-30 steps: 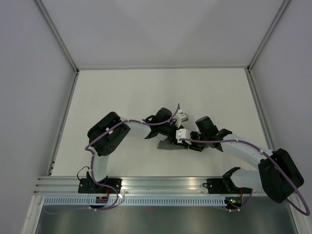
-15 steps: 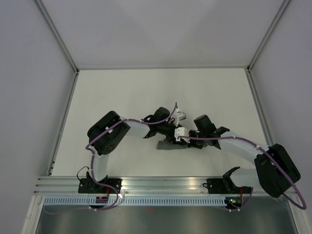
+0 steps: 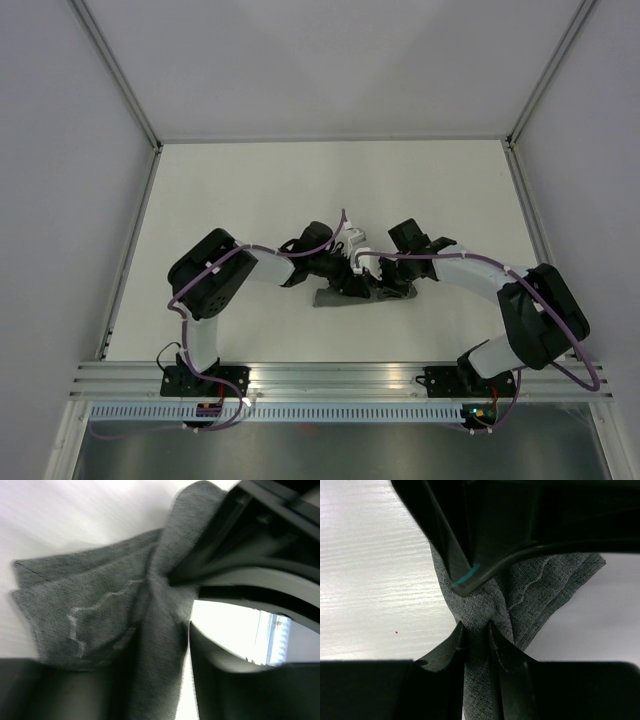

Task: Fold the napkin, place the utensils inside, and roll it up
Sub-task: Roll the napkin with the utensil

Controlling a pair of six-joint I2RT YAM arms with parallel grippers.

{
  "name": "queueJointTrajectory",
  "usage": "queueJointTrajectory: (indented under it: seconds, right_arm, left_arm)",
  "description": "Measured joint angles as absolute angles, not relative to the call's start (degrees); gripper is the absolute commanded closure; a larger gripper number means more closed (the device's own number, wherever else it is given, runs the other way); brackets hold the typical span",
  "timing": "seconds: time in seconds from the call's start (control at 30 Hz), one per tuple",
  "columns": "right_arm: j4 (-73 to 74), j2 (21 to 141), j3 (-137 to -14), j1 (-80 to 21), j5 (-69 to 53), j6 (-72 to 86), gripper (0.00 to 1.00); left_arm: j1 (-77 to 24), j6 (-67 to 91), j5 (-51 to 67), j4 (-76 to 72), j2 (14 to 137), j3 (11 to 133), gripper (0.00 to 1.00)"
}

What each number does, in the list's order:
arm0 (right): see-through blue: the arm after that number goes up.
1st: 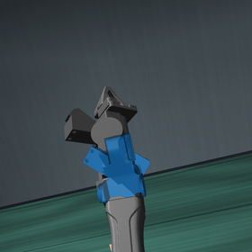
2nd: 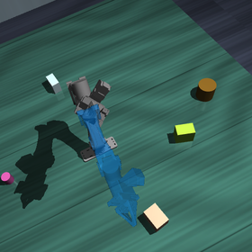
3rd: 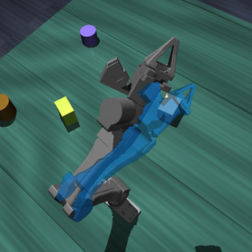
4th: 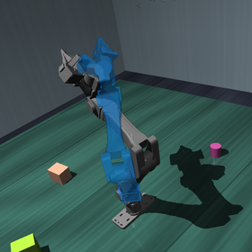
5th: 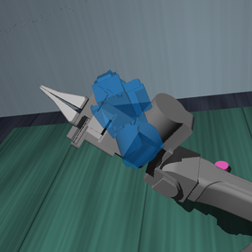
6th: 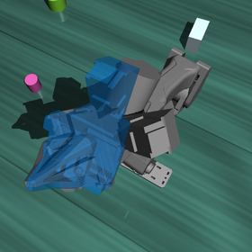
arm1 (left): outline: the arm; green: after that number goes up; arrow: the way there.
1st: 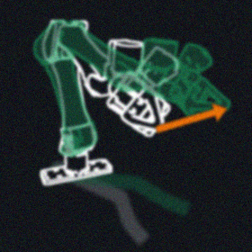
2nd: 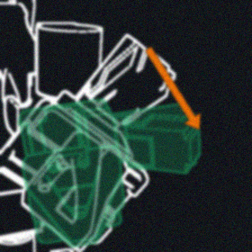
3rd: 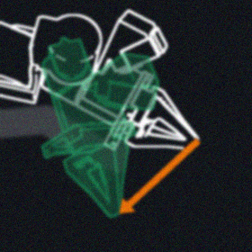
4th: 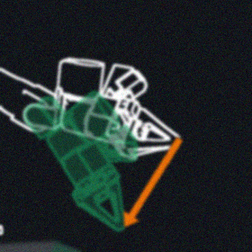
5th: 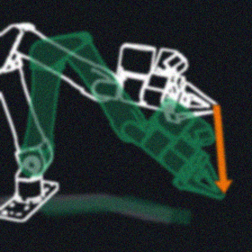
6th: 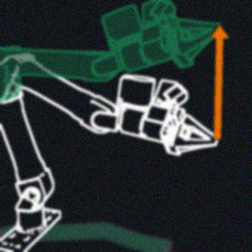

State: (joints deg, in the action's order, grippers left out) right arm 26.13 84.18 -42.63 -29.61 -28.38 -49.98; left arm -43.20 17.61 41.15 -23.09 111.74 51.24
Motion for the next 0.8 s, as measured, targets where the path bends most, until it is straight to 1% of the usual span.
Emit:
queueJointTrajectory:
  seconds: [0.17,0.37,0.63,0.73,0.77,0.8]
  right_arm:
    - [31.4,88.6,-47.4,-27.7,-31.0,-50.8,0.94]
    - [36.3,92.3,-51.4,-26.1,-33.5,-52.1,0.95]
    - [40.2,95.3,-54.7,-25.2,-34.7,-53.0,0.95]
    - [41.8,96.2,-55.8,-25.1,-34.7,-53.8,0.95]
    - [42.6,96.6,-56.4,-25.1,-34.8,-54.0,0.96]
    - [43.3,97.1,-56.9,-25.0,-34.8,-54.3,0.95]
  left_arm:
    - [-43.0,18.1,40.3,-23.0,109.2,49.2,0.43]
    - [-42.7,18.1,35.9,-23.6,105.8,45.8,0.41]
    - [-40.3,18.8,22.3,-27.2,95.5,35.7,0.38]
    - [-39.1,18.8,13.8,-29.3,89.3,30.4,0.34]
    - [-38.9,18.8,11.6,-29.8,87.2,28.8,0.3]
    - [-38.6,18.5,8.8,-31.1,84.3,26.5,0.29]
